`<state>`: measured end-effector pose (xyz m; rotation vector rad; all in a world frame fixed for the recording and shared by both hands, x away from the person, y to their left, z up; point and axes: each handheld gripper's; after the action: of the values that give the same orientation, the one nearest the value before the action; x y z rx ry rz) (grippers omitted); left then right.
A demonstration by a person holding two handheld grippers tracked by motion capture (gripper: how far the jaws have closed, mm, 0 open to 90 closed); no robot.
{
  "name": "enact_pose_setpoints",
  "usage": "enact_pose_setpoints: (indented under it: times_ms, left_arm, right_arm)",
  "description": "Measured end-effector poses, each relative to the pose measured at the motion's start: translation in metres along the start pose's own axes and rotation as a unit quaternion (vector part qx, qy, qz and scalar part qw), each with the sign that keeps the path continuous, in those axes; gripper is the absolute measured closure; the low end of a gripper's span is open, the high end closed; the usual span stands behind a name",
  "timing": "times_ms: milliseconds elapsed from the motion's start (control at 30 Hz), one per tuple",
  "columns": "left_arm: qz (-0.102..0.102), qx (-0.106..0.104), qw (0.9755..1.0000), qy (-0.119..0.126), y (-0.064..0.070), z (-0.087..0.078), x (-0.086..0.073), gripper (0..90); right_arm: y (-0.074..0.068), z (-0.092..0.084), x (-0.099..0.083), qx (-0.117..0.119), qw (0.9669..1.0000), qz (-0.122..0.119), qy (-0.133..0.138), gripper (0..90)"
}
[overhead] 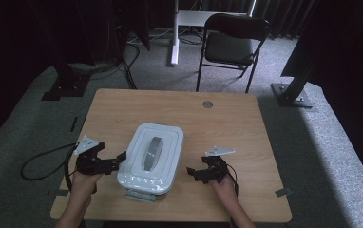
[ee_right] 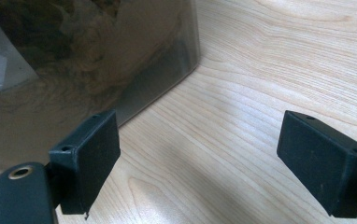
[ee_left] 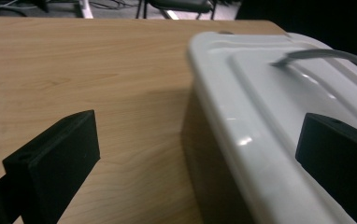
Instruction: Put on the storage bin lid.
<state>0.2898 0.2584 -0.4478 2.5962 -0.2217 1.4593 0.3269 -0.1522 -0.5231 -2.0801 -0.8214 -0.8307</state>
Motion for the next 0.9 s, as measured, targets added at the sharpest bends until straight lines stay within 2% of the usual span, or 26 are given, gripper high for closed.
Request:
enact_pose_setpoints:
  times_ms: [67,200,267,300,433,600,700,900]
  left_arm:
    - [-0.01,0.006,0.9999,-0.004,-0.007,0.005,-0.004,0.5]
    - [-0.014,0.026,0.9993,-0.021,-0.016,0.015,-0.015,0.5]
    - [-0.015,0.029,0.9992,-0.025,-0.018,0.018,-0.018,0.5]
    - [-0.016,0.035,0.9987,-0.033,-0.02,0.025,-0.024,0.5]
    - [-0.008,0.038,0.9978,-0.053,-0.02,0.036,-0.036,0.5]
    - [-0.005,0.037,0.9957,-0.084,-0.017,0.05,-0.048,0.5]
    - [-0.001,0.025,0.9952,-0.095,-0.013,0.055,-0.053,0.5]
    - [0.007,0.013,0.9951,-0.098,-0.003,0.058,-0.055,0.5]
  right_arm:
    - [0.001,0.0,-0.001,-0.001,1.0,0.001,0.001,12.6]
    - [0.001,0.0,-0.001,-0.002,1.0,0.002,0.0,12.6]
    - [0.002,0.0,-0.001,-0.002,1.0,0.002,0.0,12.6]
    - [0.002,-0.001,-0.001,-0.003,1.0,0.002,0.0,12.7]
    - [0.002,-0.002,-0.001,-0.003,1.0,0.003,0.001,12.7]
    - [0.004,-0.004,-0.001,-0.005,1.0,0.005,0.002,12.7]
    - [0.004,-0.004,-0.001,-0.004,1.0,0.006,0.001,12.7]
    - [0.004,-0.005,-0.001,-0.004,1.0,0.004,0.0,12.6]
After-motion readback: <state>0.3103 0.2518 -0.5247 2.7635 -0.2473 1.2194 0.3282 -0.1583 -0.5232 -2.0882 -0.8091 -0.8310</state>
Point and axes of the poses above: each handheld gripper's, and its own axes: z roughly forward along the jaws, x roughly out of its top, y roughly to its right, and after that the axes turned 15 degrees about x, right-handed
